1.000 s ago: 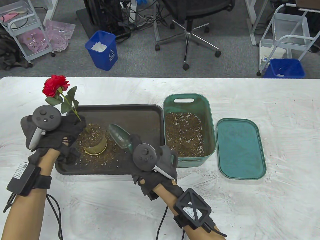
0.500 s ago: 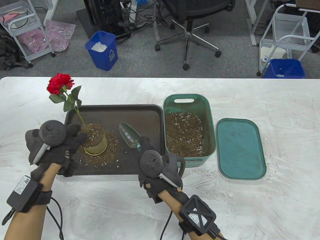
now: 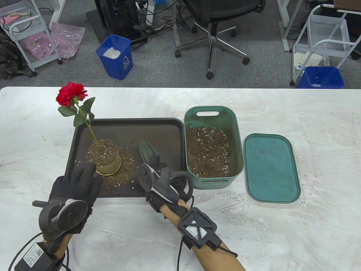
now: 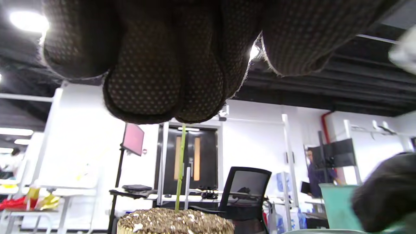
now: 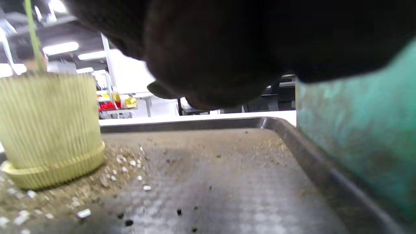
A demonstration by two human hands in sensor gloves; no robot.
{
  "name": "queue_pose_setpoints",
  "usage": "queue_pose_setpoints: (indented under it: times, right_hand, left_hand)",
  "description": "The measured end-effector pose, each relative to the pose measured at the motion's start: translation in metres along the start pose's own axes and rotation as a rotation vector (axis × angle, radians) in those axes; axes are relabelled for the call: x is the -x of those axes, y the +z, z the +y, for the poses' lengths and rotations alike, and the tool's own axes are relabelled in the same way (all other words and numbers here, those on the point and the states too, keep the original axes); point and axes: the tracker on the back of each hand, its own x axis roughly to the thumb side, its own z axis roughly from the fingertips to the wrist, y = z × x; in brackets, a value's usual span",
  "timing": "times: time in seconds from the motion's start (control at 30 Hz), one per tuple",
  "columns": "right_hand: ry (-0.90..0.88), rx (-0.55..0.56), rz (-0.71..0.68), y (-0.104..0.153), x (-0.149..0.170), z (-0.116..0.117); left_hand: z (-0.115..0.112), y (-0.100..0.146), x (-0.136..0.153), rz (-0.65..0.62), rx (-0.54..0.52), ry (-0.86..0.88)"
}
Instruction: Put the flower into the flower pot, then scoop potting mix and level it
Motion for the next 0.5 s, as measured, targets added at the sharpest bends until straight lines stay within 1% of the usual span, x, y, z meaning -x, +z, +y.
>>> queue_pose_setpoints:
  times: [0.03, 0.07, 0.13, 0.23, 0.33, 0.5]
  right_hand:
    - [0.04, -0.002, 0.009, -0.009, -0.008, 0.008]
    - [0.061, -0.004, 0.019, -0.013, -0.012, 0.012]
    - [0.108, -0.023, 0.062, -0.03, -0.021, 0.023]
    - [0.14, -0.008, 0.1, -0.046, -0.026, 0.032]
    - [0.165, -0.015, 0.125, -0.054, -0.03, 0.037]
    - [0.253, -0.051, 0.131, -0.06, -0.033, 0.045]
  left_hand:
    - [-0.003, 0.002, -0.002, -0.022, 0.005, -0.039]
    - [-0.004, 0.003, -0.003, -0.031, 0.004, -0.058]
    - [-0.011, 0.005, -0.005, -0.042, 0.015, -0.083]
    - [-0.019, 0.006, -0.006, -0.05, 0.044, -0.097]
    - [-0.021, 0.007, -0.006, -0.057, 0.053, -0.101]
    - [-0.02, 0.008, -0.008, -0.063, 0.054, -0.091]
